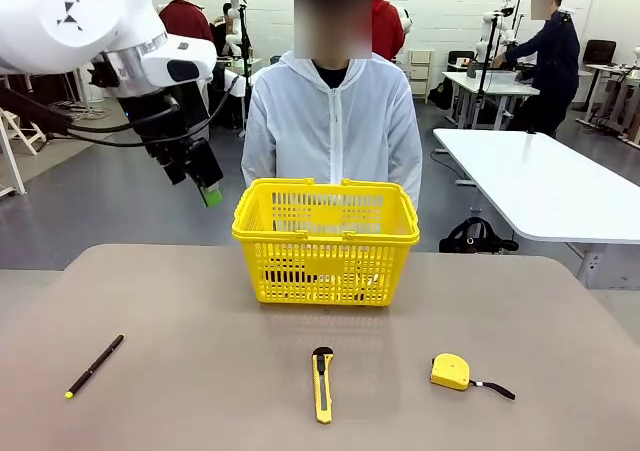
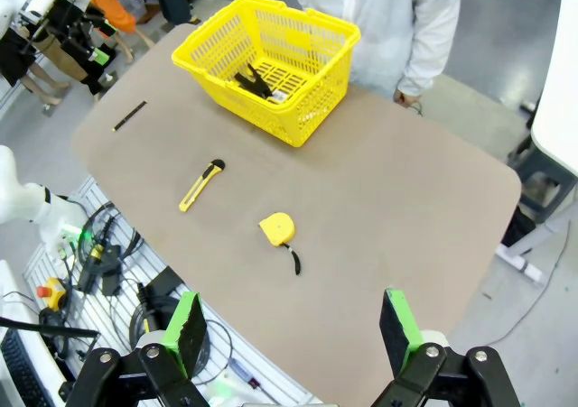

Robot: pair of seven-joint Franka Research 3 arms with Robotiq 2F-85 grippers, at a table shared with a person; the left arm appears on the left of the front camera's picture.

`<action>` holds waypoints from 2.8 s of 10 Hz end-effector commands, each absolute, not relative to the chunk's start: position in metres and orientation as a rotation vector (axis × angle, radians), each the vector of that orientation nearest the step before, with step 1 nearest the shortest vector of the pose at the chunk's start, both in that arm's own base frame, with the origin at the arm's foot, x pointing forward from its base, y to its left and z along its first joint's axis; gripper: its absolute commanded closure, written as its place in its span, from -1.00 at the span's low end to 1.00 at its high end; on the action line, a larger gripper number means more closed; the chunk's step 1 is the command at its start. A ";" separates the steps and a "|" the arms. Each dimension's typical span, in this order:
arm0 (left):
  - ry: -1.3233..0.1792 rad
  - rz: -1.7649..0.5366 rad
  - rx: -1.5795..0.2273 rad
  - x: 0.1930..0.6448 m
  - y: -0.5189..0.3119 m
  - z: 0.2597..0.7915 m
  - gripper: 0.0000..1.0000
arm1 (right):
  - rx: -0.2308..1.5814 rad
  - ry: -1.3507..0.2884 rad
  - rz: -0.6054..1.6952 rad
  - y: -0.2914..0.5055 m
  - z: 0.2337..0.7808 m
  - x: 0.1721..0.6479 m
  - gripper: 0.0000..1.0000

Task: Place the items the person wants into the basket.
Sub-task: Pick up the item the person points to and place it in the Market Basket.

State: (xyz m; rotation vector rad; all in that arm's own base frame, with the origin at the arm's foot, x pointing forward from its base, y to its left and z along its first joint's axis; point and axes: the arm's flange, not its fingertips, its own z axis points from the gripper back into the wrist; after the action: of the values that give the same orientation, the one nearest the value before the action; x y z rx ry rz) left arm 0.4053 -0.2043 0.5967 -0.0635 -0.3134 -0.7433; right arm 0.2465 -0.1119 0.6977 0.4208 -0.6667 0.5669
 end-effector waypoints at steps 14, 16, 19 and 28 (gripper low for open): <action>-0.606 -0.891 -0.440 0.322 -0.001 0.624 -1.00 | 0.434 -0.670 0.579 -0.111 0.697 0.248 -1.00; -0.610 -0.873 -0.468 0.320 0.029 0.627 -1.00 | 0.434 -0.670 0.579 -0.111 0.697 0.248 -1.00; -0.627 -0.862 -0.486 0.312 0.043 0.637 -1.00 | 0.434 -0.670 0.579 -0.111 0.697 0.248 -1.00; -0.628 -0.847 -0.473 0.307 0.042 0.632 -1.00 | 0.434 -0.670 0.579 -0.111 0.697 0.248 -1.00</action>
State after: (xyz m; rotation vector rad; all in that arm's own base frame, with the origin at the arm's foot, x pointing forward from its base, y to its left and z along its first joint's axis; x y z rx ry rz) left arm 0.3065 0.0420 0.6338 -0.4711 -0.6240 -0.8465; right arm 0.2465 -0.1120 0.6978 0.4209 -0.6668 0.5666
